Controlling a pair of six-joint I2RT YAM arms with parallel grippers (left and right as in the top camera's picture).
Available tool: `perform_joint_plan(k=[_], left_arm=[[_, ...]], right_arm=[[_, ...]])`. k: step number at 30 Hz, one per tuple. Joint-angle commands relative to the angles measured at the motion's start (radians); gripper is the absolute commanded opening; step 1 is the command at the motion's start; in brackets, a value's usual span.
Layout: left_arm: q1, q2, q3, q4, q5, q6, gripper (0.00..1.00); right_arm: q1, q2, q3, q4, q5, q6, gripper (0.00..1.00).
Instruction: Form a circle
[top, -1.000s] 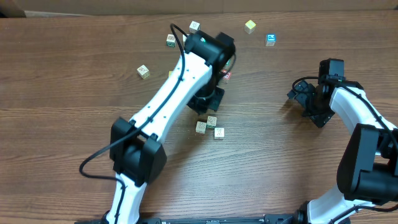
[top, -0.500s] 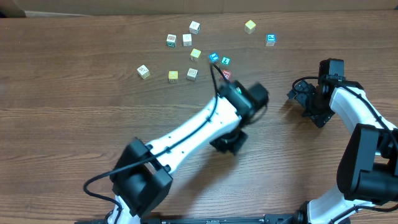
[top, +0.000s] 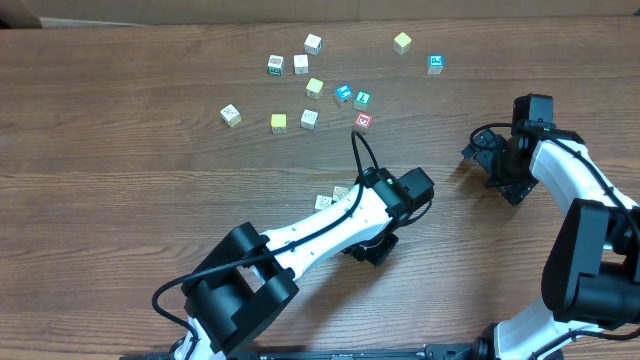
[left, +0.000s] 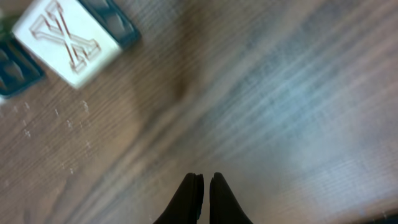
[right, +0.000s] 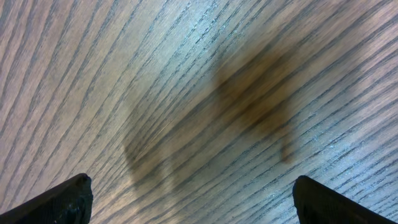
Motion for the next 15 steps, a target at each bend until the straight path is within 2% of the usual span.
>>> perform_joint_plan(k=[1,6,15], left_arm=[[0.013,-0.014,-0.02,0.03,-0.048,-0.01,0.04],[0.019,-0.013,-0.02,0.035,-0.076,-0.044,0.04],[0.054,0.025,-0.019,0.048,-0.068,-0.027,0.04]], right_arm=[[-0.001,0.002,0.018,0.001,0.006,-0.002,1.0],[-0.001,0.002,0.018,0.001,0.006,-0.002,1.0],[-0.001,0.002,0.018,0.001,0.006,-0.002,1.0]])
